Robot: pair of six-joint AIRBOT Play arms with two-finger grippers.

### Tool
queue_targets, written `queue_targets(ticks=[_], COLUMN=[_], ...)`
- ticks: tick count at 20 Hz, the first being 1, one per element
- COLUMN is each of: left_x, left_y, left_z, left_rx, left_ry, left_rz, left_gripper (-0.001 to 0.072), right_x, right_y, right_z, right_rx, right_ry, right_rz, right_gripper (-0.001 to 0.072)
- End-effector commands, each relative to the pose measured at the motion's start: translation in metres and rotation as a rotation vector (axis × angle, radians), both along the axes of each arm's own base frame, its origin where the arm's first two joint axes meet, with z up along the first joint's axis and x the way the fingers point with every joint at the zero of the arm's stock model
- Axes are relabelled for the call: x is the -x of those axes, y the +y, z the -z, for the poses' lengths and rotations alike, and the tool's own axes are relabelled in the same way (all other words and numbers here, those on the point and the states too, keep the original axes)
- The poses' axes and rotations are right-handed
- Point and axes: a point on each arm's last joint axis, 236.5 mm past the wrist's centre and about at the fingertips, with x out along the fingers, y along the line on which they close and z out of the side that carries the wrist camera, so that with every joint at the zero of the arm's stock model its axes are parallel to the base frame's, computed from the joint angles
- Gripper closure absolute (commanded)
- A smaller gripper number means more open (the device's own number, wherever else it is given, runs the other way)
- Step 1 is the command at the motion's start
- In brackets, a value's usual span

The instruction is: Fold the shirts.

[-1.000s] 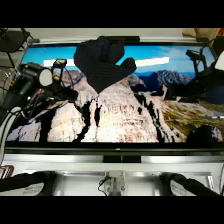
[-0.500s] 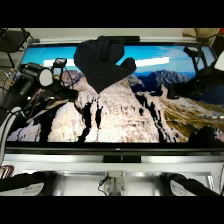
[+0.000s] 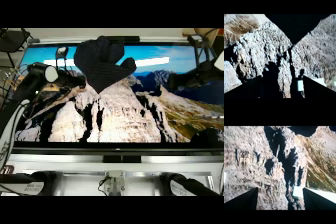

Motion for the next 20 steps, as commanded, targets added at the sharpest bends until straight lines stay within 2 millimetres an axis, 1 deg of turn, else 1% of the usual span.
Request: queue_targets(ticks=[1, 2, 4, 6, 9, 14, 15, 16, 17, 18, 19, 20], left_x=[-0.061, -0.074, -0.099, -0.114, -0.122, -0.124, -0.126, -0.130, -0.135, -0.139, -0.143, -0.145], left_y=[-0.007, -0.009, -0.014, -0.017, -0.027, -0.043, -0.044, -0.043, -0.043, -0.042, -0.041, -0.042], left_z=[0.028, 0.042, 0.067, 0.089, 0.111, 0.134, 0.136, 0.134, 0.129, 0.123, 0.115, 0.103], left_rx=[0.203, 0.269, 0.395, 0.485, 0.535, 0.541, 0.548, 0.559, 0.573, 0.586, 0.585, 0.573], left_ry=[0.027, 0.064, 0.109, 0.141, 0.144, 0.141, 0.139, 0.124, 0.105, 0.090, 0.068, 0.035], left_rz=[-0.074, -0.086, -0.093, -0.107, -0.086, -0.072, -0.087, -0.098, -0.109, -0.116, -0.102, -0.064], left_gripper=[0.0044, 0.0028, 0.0028, 0.0028, 0.0028, 0.0036, 0.0114, 0.0348, 0.0510, 0.0598, 0.0644, 0.0645], right_x=[-0.014, -0.013, -0.012, -0.011, -0.008, -0.009, -0.009, -0.009, -0.009, -0.009, -0.009, -0.009], right_y=[0.014, 0.019, 0.028, 0.032, 0.036, 0.036, 0.036, 0.036, 0.036, 0.036, 0.036, 0.036], right_z=[-0.010, -0.011, -0.012, -0.013, -0.013, -0.013, -0.013, -0.013, -0.013, -0.013, -0.013, -0.013], right_rx=[-0.105, -0.128, -0.165, -0.184, -0.201, -0.209, -0.211, -0.215, -0.220, -0.223, -0.223, -0.223], right_ry=[-0.054, -0.050, -0.046, -0.040, -0.028, -0.026, -0.026, -0.023, -0.021, -0.019, -0.019, -0.019], right_rz=[0.065, 0.062, 0.051, 0.046, 0.046, 0.059, 0.062, 0.069, 0.079, 0.084, 0.084, 0.084], right_gripper=[0.0045, 0.0045, 0.0045, 0.0045, 0.0045, 0.0045, 0.0045, 0.0045, 0.0045, 0.0045, 0.0045, 0.0045])
